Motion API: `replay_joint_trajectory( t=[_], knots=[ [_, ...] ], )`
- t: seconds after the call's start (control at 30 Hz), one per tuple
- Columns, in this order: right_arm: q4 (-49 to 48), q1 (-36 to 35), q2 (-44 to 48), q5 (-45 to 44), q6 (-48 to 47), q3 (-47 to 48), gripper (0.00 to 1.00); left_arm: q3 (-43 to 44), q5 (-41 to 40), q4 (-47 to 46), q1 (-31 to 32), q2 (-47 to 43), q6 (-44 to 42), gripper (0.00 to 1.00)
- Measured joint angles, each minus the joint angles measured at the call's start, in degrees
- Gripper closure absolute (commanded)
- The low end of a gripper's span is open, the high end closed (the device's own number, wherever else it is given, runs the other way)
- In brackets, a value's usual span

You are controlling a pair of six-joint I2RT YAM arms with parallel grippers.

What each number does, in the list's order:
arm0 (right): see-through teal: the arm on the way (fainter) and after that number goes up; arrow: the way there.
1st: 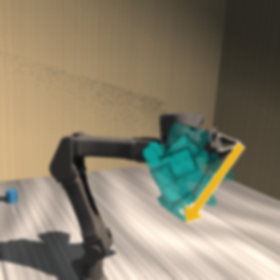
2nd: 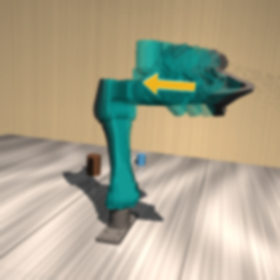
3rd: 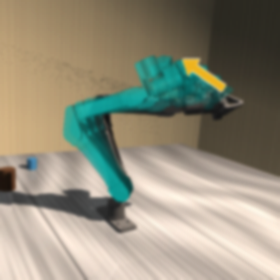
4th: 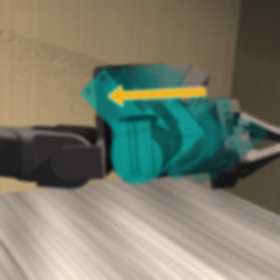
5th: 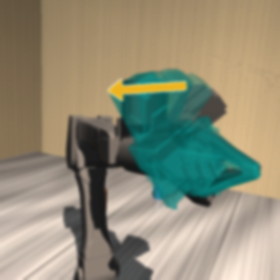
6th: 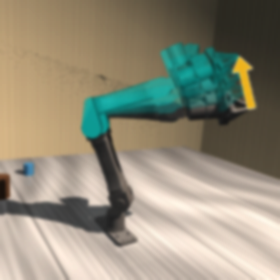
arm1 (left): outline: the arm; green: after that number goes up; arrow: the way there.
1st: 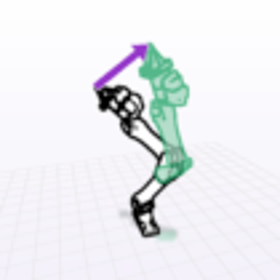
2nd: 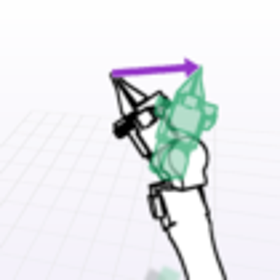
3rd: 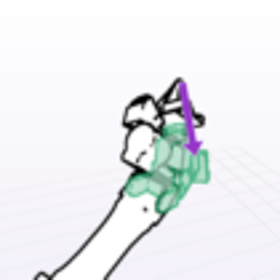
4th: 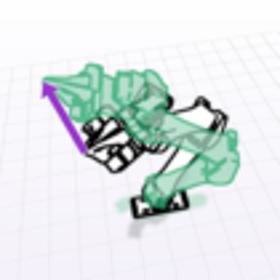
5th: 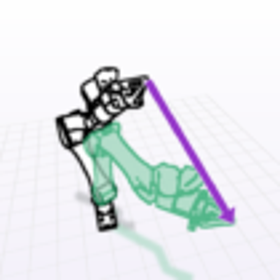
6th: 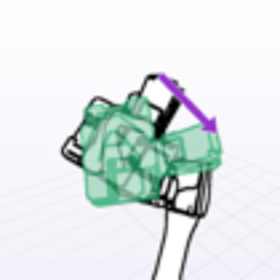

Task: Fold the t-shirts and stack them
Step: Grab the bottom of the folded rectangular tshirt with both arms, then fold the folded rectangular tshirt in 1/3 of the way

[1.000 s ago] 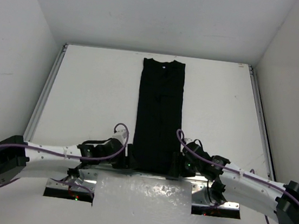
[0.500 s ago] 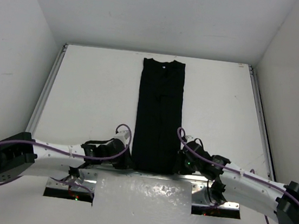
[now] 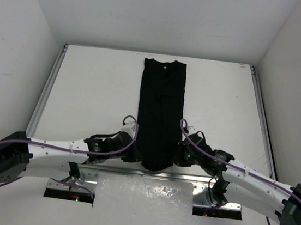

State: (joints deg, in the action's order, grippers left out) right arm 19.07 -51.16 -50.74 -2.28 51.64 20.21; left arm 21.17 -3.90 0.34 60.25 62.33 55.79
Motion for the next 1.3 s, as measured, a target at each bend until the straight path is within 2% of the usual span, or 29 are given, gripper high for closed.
replay_joint_trajectory(
  t=[0.13,0.27,0.57,0.8,1.3],
  knots=[
    [1.31,2.56,-1.14,-0.87,-1.33,3.52,1.00,3.56,-2.27,3.56,-1.66,0.09,-0.57,0.95],
    [2.08,5.95,-2.78,-0.72,-2.67,6.10,1.00,6.78,-3.50,6.51,-6.12,0.11,-2.43,0.95],
    [2.47,10.45,-8.15,0.13,-6.16,11.61,1.00,12.92,-2.80,6.88,-13.60,3.67,-8.15,0.96],
    [1.49,17.25,-16.52,2.43,-9.88,17.73,1.00,18.93,-2.73,6.73,-17.64,10.21,-10.86,0.96],
    [-2.23,25.86,-36.46,8.04,-15.98,33.66,1.00,32.94,-0.48,5.42,-27.15,26.25,-14.36,0.98]
  ],
)
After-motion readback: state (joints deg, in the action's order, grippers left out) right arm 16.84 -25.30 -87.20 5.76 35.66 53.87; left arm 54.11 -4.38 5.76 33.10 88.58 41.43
